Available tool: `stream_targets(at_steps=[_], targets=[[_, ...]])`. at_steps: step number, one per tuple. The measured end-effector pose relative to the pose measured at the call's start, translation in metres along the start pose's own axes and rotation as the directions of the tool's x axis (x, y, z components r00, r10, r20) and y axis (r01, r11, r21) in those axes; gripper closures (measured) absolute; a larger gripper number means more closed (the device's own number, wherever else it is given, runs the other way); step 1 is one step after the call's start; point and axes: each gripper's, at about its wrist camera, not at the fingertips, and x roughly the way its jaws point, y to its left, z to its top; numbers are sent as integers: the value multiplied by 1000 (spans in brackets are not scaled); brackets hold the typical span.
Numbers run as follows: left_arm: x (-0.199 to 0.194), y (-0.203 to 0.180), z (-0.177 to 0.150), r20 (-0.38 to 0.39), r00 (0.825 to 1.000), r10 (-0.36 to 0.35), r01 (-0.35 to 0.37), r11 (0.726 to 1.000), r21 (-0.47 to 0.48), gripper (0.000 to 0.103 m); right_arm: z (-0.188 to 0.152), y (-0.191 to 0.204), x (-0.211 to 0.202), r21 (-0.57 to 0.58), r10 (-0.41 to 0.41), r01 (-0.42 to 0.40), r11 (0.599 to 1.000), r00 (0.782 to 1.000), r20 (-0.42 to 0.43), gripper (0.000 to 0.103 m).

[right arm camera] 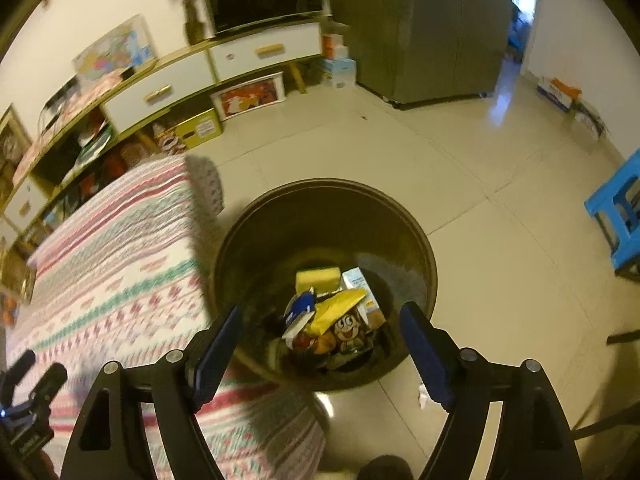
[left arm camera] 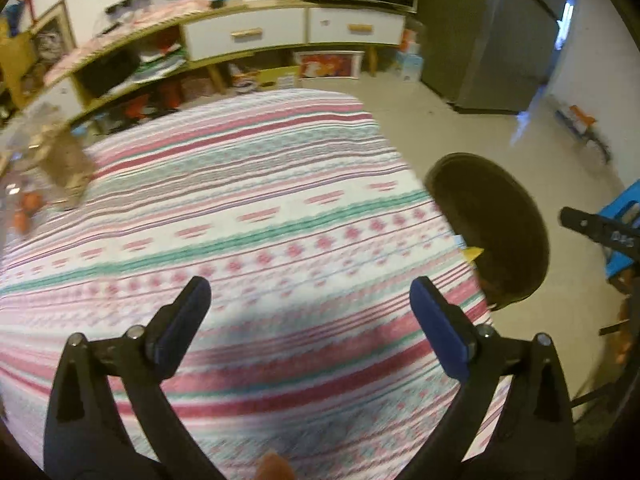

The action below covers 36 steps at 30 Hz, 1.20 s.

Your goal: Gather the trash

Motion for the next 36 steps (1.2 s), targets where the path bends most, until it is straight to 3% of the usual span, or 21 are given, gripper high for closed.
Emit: stream_targets(at_steps=[3,9,15,19,21,23,25,31,36], targets=[[-28,14,-10,39,997,68,-68,998,4,1,-10,24,-28,-78,13,-11,997,999,31,16],[-87,36,-33,149,985,91,-87,996,-32,0,-45,66,-88,-222,65,-28,975,985,161,10],[-128,66,-67,242,950,199,-169,976,-136,0,-92,86,-120,-291,161,-85,953,955,250,2],[-138,88,-79,236,953,190,-135,964,-231,0,-106,100,-124,-328,240,-149,933,937,256,2],[-140,93,-80,247,949,196,-132,959,-252,0,-113,107,-136,-356,252,-130,925,912,322,1],[-143,94,-83,274,938,212,-139,955,-263,0,-117,112,-142,-370,246,-104,923,899,362,0],[-142,91,-86,273,940,203,-133,958,-253,0,-119,116,-145,-379,243,-88,921,890,386,0],[-140,81,-95,277,941,195,-137,967,-214,0,-123,126,-137,-400,239,-84,913,904,355,0],[-143,78,-98,289,937,196,-137,967,-214,0,-127,126,-139,-411,243,-80,908,900,362,0]])
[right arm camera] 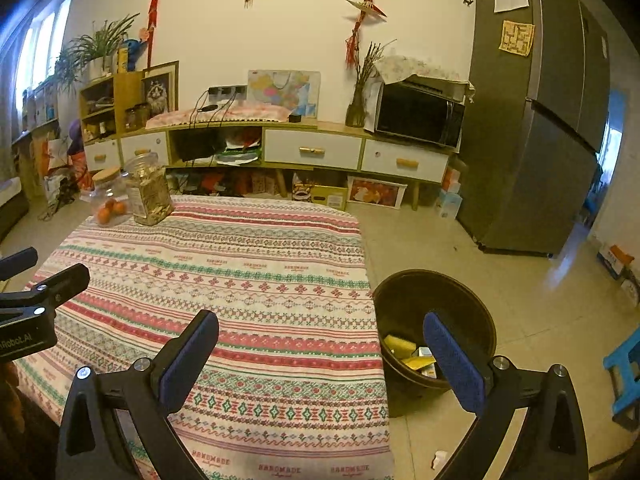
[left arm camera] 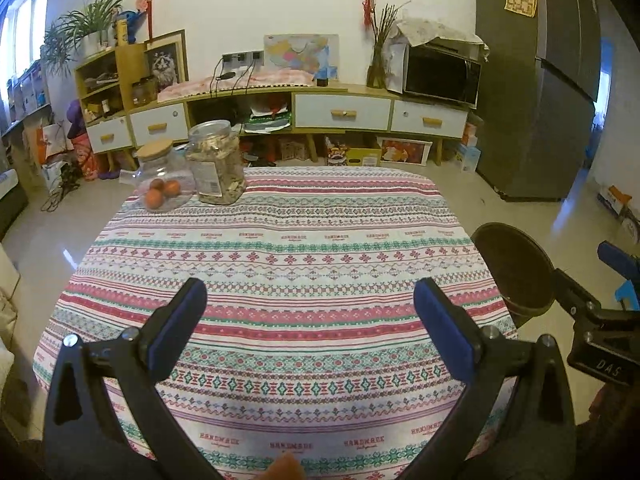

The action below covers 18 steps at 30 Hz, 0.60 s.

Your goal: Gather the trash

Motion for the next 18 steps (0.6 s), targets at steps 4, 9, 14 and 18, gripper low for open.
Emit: stream_targets(at_steps=[4,9,14,18], targets=[[-5,-3,0,15,1000,2,-2,1000,6,0,-1,1,-3,-12,-4,4,1000,1000,10,0],[-4,-3,0,5,1000,-5,5,1000,-1,0,-1,1,-3,-15,-5,6,1000,1000,12,0],[-2,-5,-2,-12,1000,-11,11,1000,7,0,-2,1,-3,-13,-3,3,1000,1000,4,0],[-2,-6,-3,-24,999,-23,23,1000,5,0,-1,0,-2,-14,-3,3,1000,1000,-2,0]])
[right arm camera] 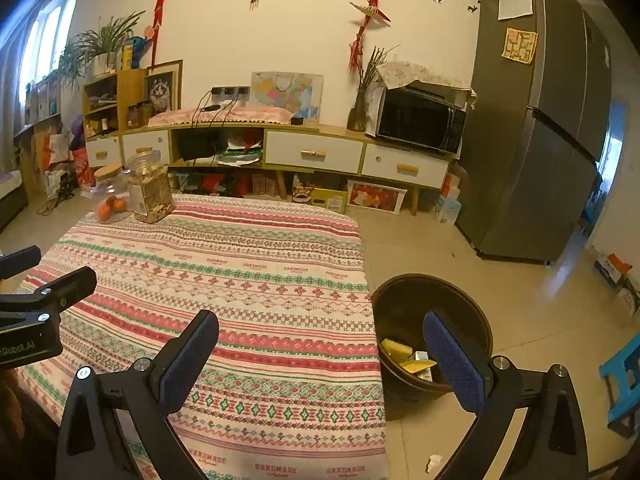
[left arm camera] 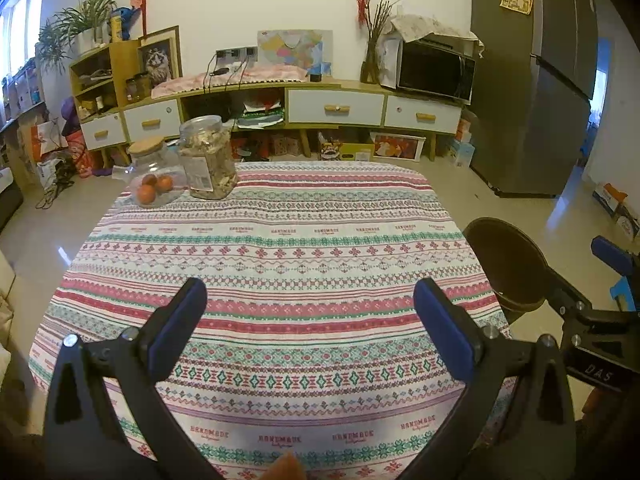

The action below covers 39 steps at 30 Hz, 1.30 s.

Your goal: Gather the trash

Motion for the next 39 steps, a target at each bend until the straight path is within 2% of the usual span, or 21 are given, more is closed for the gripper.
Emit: stream_targets(at_steps=[39], targets=[[1,-5,-2,-36,999,-6,6,1000,9,0,-2,0,3,2,-11,11,1000,1000,-11,0]])
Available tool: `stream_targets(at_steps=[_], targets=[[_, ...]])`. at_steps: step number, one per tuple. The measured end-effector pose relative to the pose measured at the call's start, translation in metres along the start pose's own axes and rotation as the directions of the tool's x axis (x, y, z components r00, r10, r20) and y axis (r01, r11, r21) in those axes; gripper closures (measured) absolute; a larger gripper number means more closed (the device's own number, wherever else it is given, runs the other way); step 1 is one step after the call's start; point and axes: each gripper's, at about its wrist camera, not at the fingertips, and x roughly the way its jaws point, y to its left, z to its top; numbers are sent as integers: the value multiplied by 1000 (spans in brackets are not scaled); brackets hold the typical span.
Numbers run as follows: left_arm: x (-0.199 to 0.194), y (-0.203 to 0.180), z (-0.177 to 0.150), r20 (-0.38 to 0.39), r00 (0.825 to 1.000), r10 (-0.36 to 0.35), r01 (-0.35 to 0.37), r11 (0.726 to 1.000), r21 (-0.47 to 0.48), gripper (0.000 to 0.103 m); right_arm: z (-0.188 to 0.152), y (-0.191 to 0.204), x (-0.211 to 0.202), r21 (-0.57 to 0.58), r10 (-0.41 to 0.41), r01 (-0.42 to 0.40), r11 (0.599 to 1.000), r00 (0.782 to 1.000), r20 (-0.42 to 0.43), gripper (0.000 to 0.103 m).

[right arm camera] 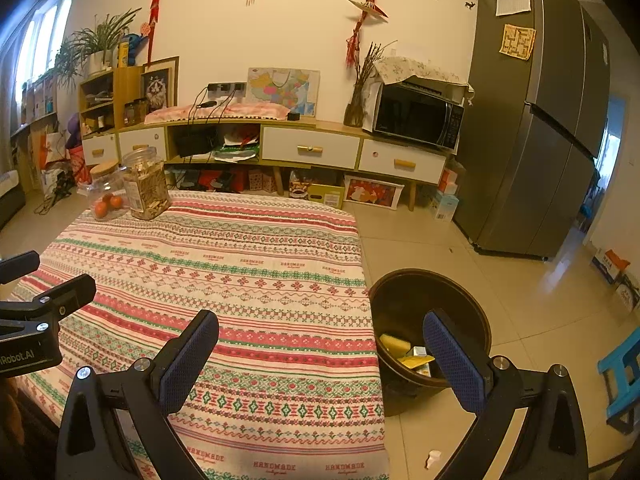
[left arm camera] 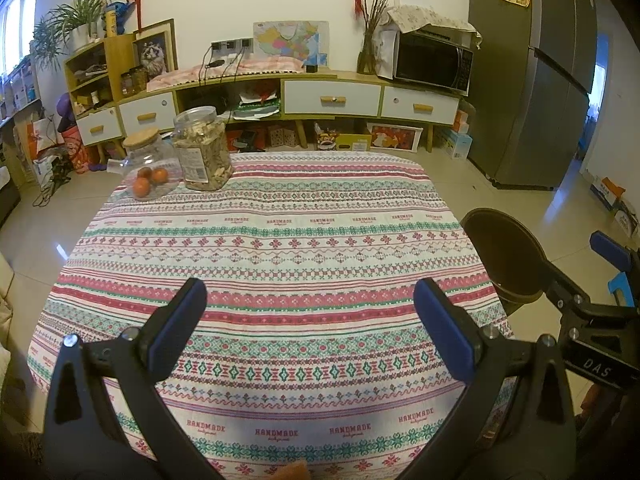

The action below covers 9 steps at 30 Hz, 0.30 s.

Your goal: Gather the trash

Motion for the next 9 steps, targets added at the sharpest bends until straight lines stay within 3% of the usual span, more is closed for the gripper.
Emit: stream_targets(at_steps=[9], targets=[[2,-4,-1,-20,1000,-4,4,1000,10,0,-1,2,2,-3,-1,1,1000,1000,-11,0]])
